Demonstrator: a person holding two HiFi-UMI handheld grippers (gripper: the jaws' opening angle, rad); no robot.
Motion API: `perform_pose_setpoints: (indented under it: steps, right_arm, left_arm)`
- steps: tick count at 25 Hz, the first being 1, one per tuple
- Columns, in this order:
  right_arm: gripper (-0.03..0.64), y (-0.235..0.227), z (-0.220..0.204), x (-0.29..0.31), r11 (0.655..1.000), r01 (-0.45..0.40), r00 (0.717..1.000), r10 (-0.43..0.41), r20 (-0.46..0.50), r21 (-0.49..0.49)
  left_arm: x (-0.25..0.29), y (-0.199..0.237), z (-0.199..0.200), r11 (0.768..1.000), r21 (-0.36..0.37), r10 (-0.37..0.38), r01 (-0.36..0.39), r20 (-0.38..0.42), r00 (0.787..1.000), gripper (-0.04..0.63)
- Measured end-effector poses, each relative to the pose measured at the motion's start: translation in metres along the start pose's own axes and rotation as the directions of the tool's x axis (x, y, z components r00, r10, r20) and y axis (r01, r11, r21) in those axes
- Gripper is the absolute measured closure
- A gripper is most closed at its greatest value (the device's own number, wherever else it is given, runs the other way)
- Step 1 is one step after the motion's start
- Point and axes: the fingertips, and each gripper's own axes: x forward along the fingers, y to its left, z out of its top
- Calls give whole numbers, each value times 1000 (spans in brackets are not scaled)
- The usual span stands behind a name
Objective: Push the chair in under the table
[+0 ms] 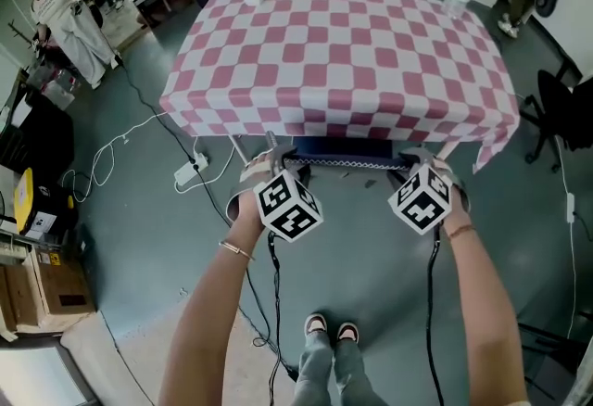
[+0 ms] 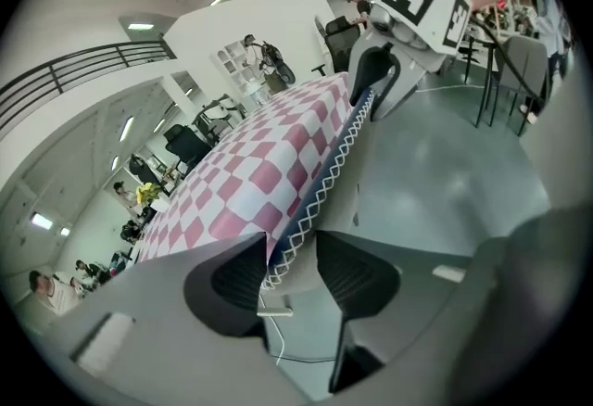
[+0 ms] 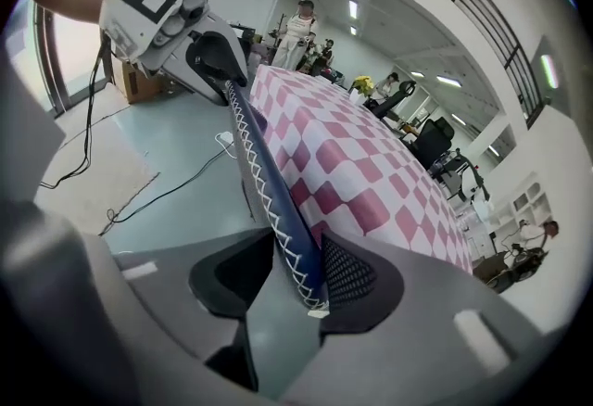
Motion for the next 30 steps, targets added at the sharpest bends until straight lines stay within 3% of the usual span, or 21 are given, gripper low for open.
perform_pose_setpoints:
  steps: [3, 8, 12, 18, 24, 30]
  right_arm:
    - [462, -1, 1, -5, 999, 34, 999, -35, 9, 20]
    - [459, -5, 19, -31, 993, 25, 995, -36, 91, 119]
    - [460, -2, 32, -64, 976, 40, 981, -80, 177, 215]
    - [460, 2, 46, -128, 882, 12, 922, -192, 337, 471]
    - [460, 10, 40, -205, 768, 57, 830, -392, 398, 638]
    - [463, 30, 31, -289, 621, -74, 710, -517, 479, 780]
  left_arm:
    - [-19, -1, 4, 997, -70, -21, 24, 41, 999, 424]
    - [-49, 5, 11, 992, -121, -21, 32, 90, 996, 422]
    - [-75, 4, 15, 966, -254, -14, 51, 146, 989, 416]
    - [-135, 2, 38, 876, -473, 46, 90, 268, 962, 416]
    - [-197, -4, 51, 790, -610, 173, 61, 316, 933, 416]
    - [-269, -13, 61, 690, -723, 354, -17, 318, 879, 417]
